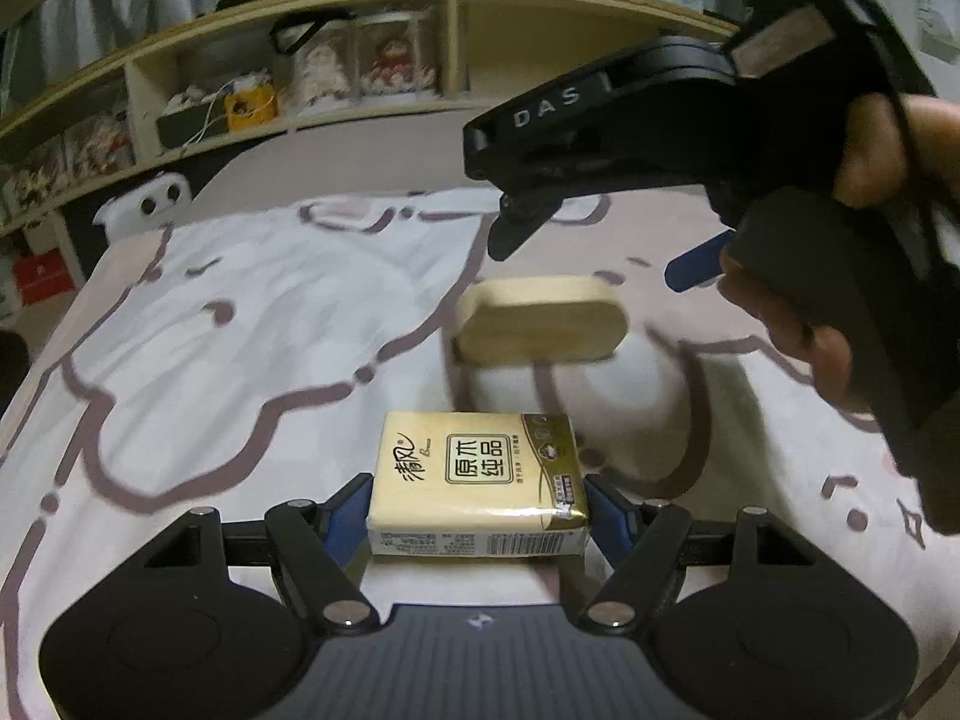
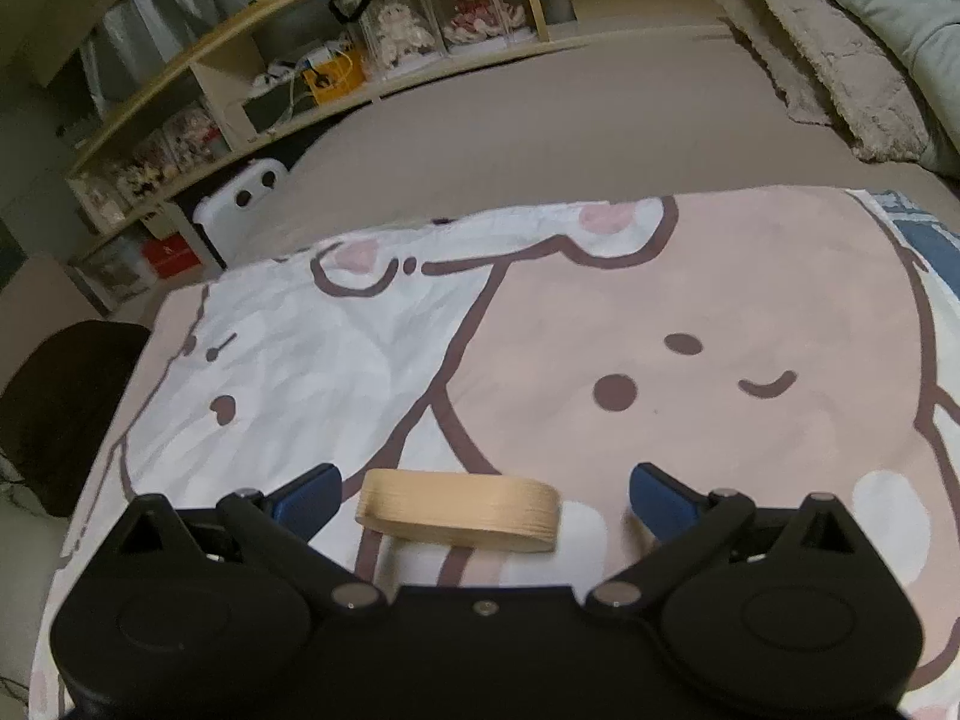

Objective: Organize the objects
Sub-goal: 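Grasp the tissue pack with the left tool while the right tool grasps the wooden oval box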

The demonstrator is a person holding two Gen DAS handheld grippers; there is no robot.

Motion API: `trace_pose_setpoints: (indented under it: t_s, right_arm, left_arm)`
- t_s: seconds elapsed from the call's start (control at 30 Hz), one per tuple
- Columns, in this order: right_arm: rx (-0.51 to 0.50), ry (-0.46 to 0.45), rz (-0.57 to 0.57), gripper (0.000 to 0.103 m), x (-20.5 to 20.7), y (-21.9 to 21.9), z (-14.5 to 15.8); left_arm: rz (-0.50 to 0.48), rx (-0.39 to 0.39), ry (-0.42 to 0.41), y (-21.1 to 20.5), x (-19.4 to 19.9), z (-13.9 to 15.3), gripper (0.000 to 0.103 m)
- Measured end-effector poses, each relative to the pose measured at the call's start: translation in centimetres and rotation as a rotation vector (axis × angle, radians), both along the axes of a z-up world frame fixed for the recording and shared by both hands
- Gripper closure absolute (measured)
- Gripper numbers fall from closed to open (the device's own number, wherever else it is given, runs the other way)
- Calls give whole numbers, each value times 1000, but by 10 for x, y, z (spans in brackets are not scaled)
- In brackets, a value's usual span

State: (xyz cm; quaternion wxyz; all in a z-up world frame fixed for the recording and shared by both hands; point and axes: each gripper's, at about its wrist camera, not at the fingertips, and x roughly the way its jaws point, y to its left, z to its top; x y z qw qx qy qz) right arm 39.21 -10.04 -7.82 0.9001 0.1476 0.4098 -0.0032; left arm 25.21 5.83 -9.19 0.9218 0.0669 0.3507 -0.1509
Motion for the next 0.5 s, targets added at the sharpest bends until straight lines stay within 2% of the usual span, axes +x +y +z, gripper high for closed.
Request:
trace_pose_setpoints:
  t_s: [0.27,0.4,0.43,0.47,0.5]
  right_arm:
    - [-83,56,-26,0,19,37,-13]
    - [-188,73,-23,0,26,50,-19]
    - [-205,73,-21,3,26,51,-19]
    - [-227,76,-20,10,27,51,-20]
    - [-234,74,-13,10,27,51,-20]
  left_arm:
    - [23,-39,24,9,2,-2,29]
    - [33,-60,31,12,4,-4,29]
    - [35,-67,34,12,4,-5,29]
    - [36,-71,35,13,4,-4,29]
    - [37,-75,36,13,5,-4,29]
